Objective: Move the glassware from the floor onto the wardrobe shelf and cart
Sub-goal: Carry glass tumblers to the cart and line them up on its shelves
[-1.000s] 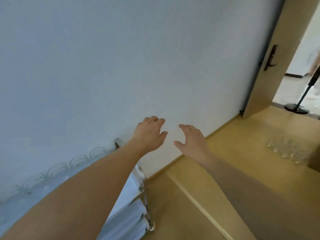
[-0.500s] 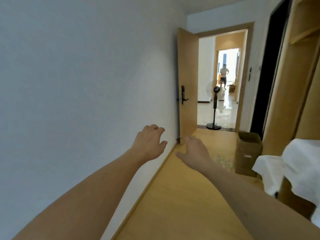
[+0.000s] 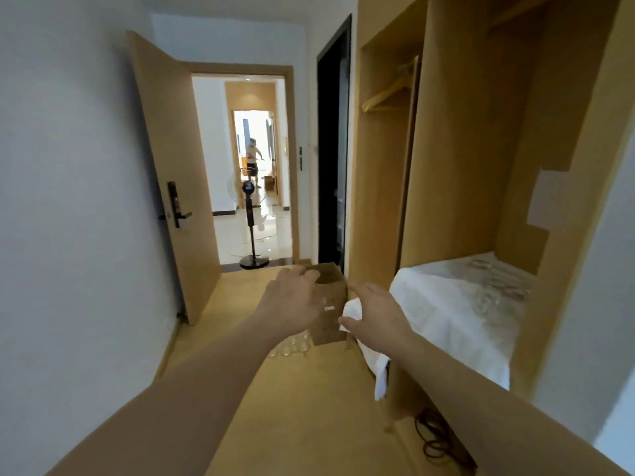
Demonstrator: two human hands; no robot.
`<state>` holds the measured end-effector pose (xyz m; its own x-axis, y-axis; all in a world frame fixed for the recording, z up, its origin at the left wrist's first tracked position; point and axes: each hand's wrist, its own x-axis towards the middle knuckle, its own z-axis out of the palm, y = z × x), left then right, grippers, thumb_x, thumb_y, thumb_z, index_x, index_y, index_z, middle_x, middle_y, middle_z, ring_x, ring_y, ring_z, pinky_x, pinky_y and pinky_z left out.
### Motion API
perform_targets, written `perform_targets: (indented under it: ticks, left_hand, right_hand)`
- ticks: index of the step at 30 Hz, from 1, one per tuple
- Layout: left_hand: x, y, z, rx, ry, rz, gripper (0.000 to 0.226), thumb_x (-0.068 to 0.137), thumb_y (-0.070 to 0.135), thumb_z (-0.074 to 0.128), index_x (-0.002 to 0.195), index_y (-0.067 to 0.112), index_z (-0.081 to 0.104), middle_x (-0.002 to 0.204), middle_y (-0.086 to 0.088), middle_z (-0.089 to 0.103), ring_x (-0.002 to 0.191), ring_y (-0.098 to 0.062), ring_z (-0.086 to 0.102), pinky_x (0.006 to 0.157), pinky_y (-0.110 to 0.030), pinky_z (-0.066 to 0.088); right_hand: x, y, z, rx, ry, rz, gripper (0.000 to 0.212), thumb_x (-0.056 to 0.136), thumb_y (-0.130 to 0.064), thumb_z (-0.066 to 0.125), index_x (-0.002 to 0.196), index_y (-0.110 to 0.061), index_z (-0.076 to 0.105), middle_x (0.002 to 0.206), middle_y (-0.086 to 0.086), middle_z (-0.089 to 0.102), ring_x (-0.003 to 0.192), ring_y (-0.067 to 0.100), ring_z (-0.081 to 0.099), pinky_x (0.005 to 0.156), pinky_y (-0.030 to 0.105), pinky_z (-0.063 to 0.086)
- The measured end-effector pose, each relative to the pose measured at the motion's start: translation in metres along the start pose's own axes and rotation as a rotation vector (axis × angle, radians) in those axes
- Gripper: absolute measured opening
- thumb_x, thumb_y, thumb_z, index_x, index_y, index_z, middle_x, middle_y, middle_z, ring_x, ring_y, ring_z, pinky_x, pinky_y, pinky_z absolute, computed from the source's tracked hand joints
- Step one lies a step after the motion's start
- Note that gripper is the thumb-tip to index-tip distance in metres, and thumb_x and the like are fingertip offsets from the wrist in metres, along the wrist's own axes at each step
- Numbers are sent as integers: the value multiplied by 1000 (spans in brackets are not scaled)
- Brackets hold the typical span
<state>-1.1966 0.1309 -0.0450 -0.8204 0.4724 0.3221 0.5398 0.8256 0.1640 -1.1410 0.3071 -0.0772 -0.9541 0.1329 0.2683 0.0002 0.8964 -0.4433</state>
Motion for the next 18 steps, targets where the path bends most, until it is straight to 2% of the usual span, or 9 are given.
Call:
perform_targets:
  ticks: [3, 6, 12, 18]
  left_hand:
    - [47, 4, 31, -75, -13, 87, 54, 96, 42, 57, 144, 20, 48, 145, -7, 48, 132, -28, 42, 106, -44, 43]
    - [81, 18, 64, -123, -69, 161, 50, 95, 44, 57, 139, 21, 52, 140, -5, 52, 126, -26, 47, 102, -43, 47]
    - [162, 49, 108, -178, -105, 297, 54, 99, 43, 54, 147, 21, 43, 150, -5, 43, 137, -27, 40, 108, -39, 42]
    - [258, 84, 142, -155, -121, 386, 55, 98, 45, 54, 148, 24, 42, 149, -2, 44, 135, -24, 41, 107, -39, 43]
  right_hand:
    - [19, 30, 5, -92, 21, 135, 68, 91, -51, 64, 149, -27, 39, 151, -4, 45, 135, 20, 44, 111, 36, 37]
    - [32, 63, 8, -139, 22, 249, 68, 91, -50, 63, 150, -27, 38, 151, -2, 44, 136, 21, 43, 113, 36, 36]
    - [77, 129, -3, -232, 40, 399, 71, 89, -51, 65, 150, -27, 37, 150, 0, 44, 134, 23, 43, 109, 37, 41]
    - [154, 206, -24, -244, 49, 511, 76, 84, -54, 67, 148, -27, 38, 146, 3, 46, 131, 25, 45, 105, 40, 45]
